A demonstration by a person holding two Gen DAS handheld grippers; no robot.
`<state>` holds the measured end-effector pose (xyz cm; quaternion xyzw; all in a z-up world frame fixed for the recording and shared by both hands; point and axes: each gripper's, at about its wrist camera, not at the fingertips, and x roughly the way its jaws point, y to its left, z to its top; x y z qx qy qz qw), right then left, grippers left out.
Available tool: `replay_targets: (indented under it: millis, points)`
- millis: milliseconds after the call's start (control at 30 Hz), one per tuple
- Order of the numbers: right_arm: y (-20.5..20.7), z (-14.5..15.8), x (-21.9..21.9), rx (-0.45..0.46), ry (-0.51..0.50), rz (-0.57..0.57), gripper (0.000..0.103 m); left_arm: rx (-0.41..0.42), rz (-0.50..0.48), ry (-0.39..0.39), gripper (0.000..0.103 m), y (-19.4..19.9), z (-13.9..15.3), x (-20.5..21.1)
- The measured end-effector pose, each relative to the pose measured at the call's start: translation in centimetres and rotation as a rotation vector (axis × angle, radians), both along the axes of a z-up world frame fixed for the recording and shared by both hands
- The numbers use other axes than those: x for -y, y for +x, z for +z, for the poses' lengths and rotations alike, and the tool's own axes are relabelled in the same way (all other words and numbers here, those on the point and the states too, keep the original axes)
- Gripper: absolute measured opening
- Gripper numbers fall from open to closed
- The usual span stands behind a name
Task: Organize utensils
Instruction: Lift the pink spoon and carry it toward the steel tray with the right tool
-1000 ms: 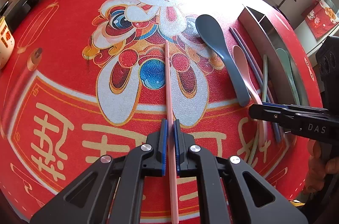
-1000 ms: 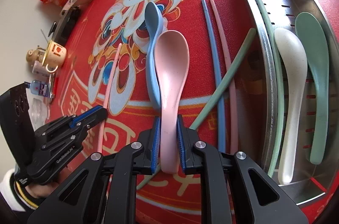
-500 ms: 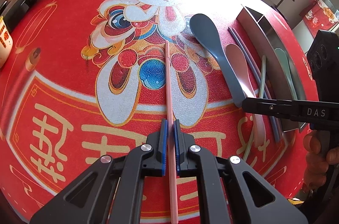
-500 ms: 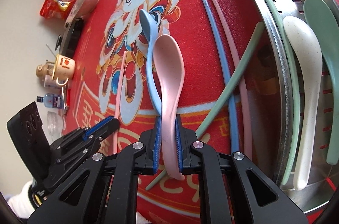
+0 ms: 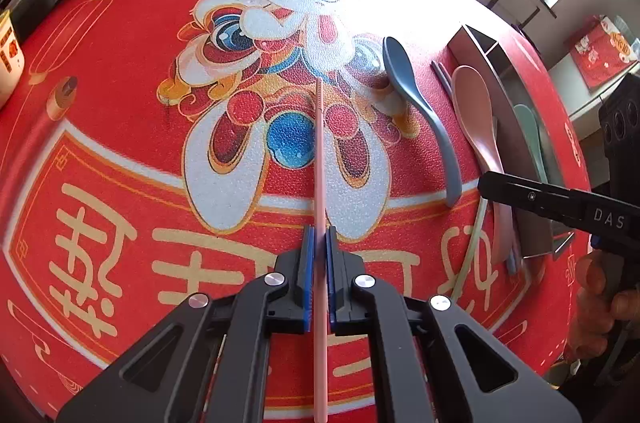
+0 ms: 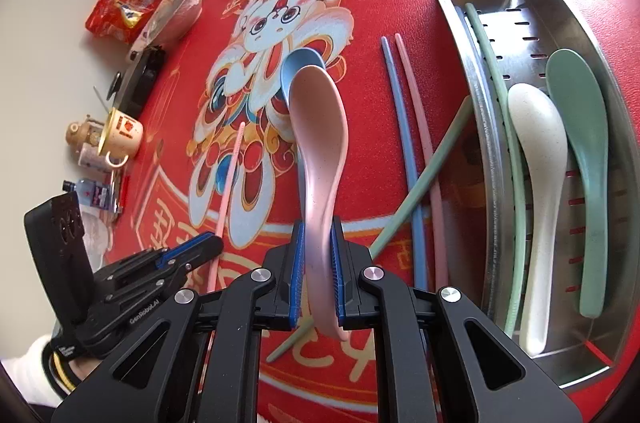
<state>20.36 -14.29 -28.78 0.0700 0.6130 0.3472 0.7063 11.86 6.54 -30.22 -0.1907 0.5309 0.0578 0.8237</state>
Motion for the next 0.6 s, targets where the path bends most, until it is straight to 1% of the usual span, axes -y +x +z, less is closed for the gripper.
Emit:
replay_targets:
  millis: [167, 367, 500, 600]
  points:
    - [0.0, 0.9, 0.7, 0.038, 0.014, -0.010, 0.012, 0.053, 0.025, -0.004, 0.005, -0.1, 1.6, -0.6]
    - [0.0, 1.5, 0.9, 0.059, 0.014, -0.011, 0.012, 0.086, 0.023, 0.004, 0.005, 0.3, 3.1, -0.8]
    - [0.1, 1.9, 1.9, 0.075, 0.015, -0.026, 0.012, 0.111, 0.041, 0.007, 0.005, 0.8, 4.2, -1.3]
    - [0.6, 2.6, 3.1, 0.102, 0.019, -0.053, 0.012, 0.128, 0.059, -0.016, 0.005, 1.5, 5.1, -1.5]
